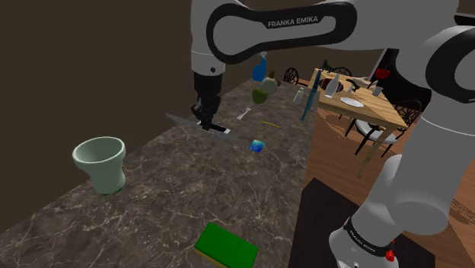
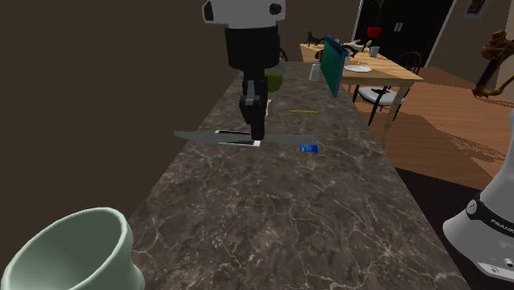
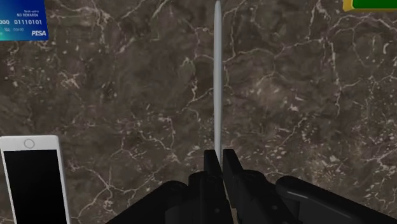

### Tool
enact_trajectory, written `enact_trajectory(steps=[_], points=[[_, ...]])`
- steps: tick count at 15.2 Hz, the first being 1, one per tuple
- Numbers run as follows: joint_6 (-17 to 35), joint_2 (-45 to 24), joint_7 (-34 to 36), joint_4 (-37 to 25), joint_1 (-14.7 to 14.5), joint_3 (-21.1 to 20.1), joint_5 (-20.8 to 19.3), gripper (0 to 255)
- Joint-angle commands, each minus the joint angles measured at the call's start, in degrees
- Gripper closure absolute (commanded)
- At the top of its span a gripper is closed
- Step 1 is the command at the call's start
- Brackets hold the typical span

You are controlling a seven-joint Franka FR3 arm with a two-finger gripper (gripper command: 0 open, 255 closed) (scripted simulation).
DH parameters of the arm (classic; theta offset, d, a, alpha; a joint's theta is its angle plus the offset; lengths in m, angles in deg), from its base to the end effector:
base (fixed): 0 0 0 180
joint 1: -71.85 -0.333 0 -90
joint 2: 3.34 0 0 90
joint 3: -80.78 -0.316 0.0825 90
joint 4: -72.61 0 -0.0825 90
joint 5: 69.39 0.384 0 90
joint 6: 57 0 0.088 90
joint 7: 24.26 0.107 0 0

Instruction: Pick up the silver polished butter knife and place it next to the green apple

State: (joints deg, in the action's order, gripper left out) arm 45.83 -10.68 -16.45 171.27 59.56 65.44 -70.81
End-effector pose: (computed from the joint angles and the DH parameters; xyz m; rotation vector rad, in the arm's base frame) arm 0.5315 0.2681 0.5002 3.0864 0.5470 -0.0804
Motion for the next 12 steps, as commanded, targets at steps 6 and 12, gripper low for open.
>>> enact_trajectory(steps=[6,12], points=[[-3.27,1.85,-2.78,-1.46,1.55,1.11,0.49,255],[-2.37,5.57,-10.98,3.05,5.93,4.84,1.1,255]])
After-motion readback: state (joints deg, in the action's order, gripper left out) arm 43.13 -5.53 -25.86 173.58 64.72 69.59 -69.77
